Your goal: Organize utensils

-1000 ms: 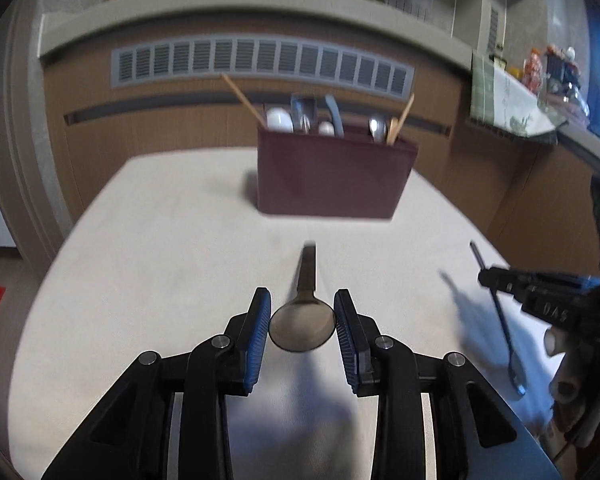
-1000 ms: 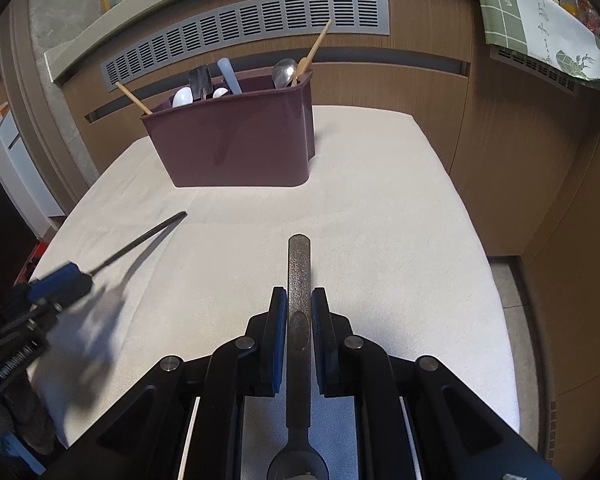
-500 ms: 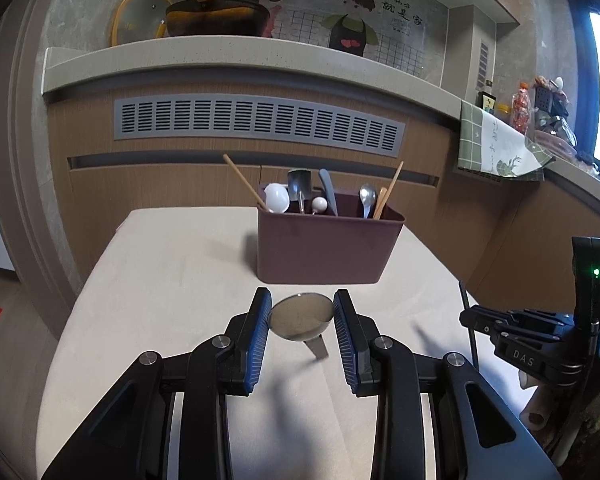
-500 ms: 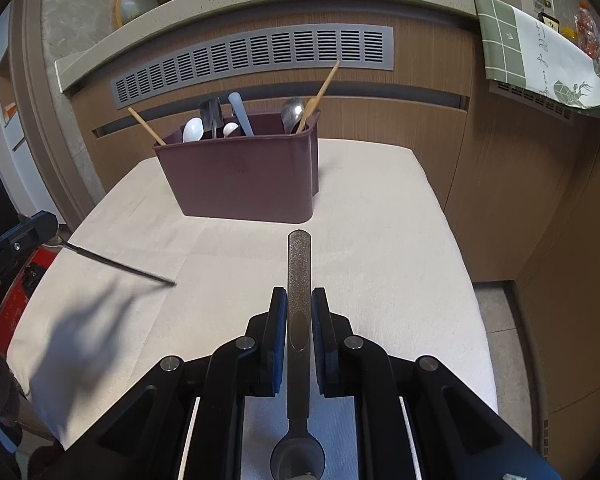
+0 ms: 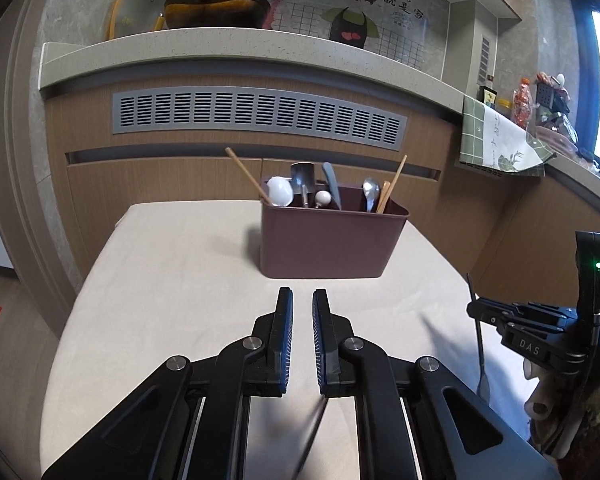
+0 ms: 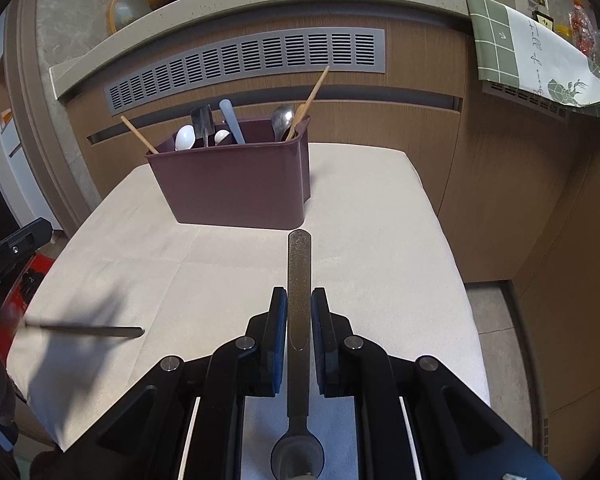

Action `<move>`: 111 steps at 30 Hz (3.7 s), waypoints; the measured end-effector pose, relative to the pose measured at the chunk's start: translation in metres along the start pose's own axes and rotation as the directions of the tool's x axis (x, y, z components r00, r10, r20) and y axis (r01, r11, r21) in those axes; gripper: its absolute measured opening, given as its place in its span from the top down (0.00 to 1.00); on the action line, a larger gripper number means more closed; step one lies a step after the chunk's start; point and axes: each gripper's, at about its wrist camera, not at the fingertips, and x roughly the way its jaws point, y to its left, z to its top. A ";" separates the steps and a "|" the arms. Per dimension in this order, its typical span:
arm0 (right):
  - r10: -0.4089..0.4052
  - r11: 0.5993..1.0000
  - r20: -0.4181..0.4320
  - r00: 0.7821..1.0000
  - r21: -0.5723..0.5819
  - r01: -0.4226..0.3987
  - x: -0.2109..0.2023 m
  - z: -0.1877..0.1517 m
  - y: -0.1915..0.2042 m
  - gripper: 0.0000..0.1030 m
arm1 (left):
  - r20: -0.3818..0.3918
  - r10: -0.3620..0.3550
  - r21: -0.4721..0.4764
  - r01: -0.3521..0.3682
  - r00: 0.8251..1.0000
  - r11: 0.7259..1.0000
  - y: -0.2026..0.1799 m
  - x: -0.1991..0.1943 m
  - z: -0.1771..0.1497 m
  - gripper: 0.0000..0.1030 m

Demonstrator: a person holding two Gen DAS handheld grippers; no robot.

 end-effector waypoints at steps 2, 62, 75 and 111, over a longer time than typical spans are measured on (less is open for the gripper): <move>0.000 1.000 -0.004 1.000 0.001 0.000 0.000 -0.001 0.000 0.89 | -0.019 0.006 -0.013 -0.007 1.000 1.000 0.011 -0.004 -0.005 0.89; 0.008 0.999 0.056 0.998 -0.039 -0.006 -0.010 0.012 0.007 0.89 | -0.027 -0.056 0.110 0.059 0.998 0.992 -0.016 0.004 0.019 0.68; 0.036 0.999 0.212 0.977 -0.025 -0.031 -0.040 0.076 0.004 0.89 | 0.095 -0.123 0.103 0.113 0.988 0.988 -0.023 -0.005 0.114 0.68; -0.060 0.998 0.257 0.965 0.025 0.055 0.008 0.130 -0.058 0.89 | -0.534 -0.380 0.090 0.497 0.756 0.863 -0.024 0.214 0.046 0.59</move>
